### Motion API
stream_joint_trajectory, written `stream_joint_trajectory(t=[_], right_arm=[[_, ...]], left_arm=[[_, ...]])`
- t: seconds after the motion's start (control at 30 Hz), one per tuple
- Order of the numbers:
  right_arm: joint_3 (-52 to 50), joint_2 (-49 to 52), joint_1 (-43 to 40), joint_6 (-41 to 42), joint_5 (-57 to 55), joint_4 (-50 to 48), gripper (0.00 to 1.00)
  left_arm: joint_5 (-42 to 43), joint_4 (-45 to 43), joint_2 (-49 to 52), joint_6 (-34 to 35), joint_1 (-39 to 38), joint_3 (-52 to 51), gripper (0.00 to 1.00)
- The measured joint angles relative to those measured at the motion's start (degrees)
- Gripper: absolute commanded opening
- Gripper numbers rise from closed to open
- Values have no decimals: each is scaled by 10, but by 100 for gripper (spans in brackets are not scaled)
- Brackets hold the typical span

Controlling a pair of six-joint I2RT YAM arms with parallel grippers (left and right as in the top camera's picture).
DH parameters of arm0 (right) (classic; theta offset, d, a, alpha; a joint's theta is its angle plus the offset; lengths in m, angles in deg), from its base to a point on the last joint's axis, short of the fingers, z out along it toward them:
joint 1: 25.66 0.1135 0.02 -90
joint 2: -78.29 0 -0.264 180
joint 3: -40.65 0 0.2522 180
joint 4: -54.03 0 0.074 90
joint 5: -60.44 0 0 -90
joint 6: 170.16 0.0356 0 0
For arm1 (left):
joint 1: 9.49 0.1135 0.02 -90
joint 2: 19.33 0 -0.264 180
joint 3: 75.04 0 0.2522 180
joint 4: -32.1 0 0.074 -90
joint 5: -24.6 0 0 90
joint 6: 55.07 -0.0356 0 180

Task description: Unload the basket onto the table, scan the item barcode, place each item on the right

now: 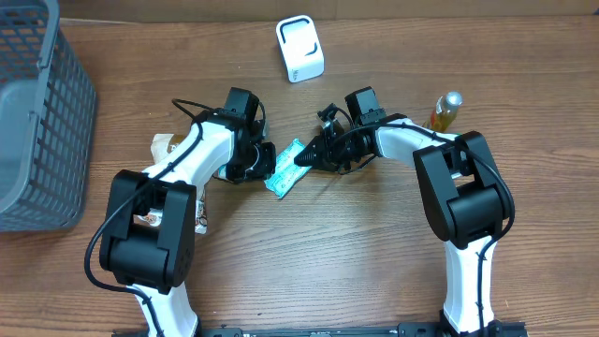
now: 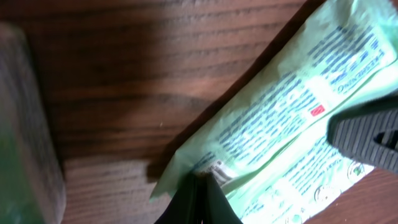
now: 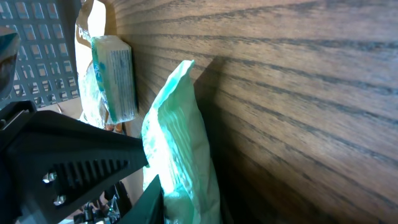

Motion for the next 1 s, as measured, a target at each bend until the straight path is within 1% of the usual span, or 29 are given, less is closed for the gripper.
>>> stream_joint_trajectory(t=[0.1, 0.27, 0.4, 0.43, 0.5, 0.53, 0.63, 0.67, 0.7, 0.73, 0.77, 1.0], right_arm=[[0, 0, 0, 0, 0, 0, 18], [0, 0, 0, -1, 0, 0, 17], [0, 0, 0, 0, 0, 0, 17], [0, 0, 0, -1, 0, 0, 17], [0, 0, 0, 0, 0, 1, 17], [0, 0, 0, 0, 0, 1, 17], [0, 0, 0, 0, -6, 4, 16], [0, 0, 0, -1, -8, 6, 16], [0, 0, 0, -1, -10, 7, 15], [0, 0, 0, -1, -11, 7, 14], [0, 0, 0, -1, -12, 7, 13], [0, 0, 0, -1, -15, 8, 11]], left_arm=[[-1, 27, -4, 0, 7, 19, 4], [-20, 80, -28, 0, 36, 101, 5], [-58, 114, -57, 0, 74, 174, 13], [-66, 117, -61, -1, 81, 184, 17], [-88, 121, -67, -2, 98, 201, 29], [-104, 121, -68, 0, 109, 205, 31], [-138, 131, -68, 1, 132, 205, 45], [-150, 135, -68, 2, 141, 205, 54], [-162, 138, -68, 0, 151, 205, 66], [-168, 138, -68, 2, 157, 205, 88], [-175, 140, -68, 1, 165, 205, 100], [-198, 153, -68, 0, 197, 205, 100]])
